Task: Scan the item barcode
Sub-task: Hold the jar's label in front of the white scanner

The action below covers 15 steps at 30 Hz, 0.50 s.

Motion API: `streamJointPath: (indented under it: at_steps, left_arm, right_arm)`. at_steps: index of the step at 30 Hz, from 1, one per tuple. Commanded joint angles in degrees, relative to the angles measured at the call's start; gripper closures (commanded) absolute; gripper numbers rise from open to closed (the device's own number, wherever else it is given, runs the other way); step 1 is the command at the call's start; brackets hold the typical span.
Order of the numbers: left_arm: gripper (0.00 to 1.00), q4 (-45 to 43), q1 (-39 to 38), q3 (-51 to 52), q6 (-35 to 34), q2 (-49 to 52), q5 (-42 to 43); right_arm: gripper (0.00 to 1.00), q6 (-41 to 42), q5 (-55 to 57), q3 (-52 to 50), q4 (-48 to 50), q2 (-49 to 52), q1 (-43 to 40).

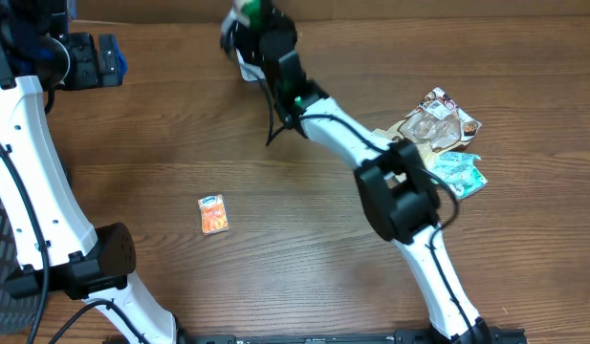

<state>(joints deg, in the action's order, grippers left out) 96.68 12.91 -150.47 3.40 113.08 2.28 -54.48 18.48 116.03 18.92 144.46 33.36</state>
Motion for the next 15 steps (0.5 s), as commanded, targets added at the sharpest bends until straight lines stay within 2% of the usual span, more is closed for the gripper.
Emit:
streamJointPath:
  at_steps: [1, 15]
  left_arm:
    - [0.0, 0.1, 0.3, -0.1, 0.7, -0.3, -0.3]
    - [0.0, 0.1, 0.3, -0.1, 0.7, -0.3, -0.3]
  right_arm:
    - [0.6, -8.4, 1.0, 0.9, 2.9, 1.3, -0.2]
    - [0.6, -8.4, 1.9, 0.9, 5.1, 1.3, -0.4]
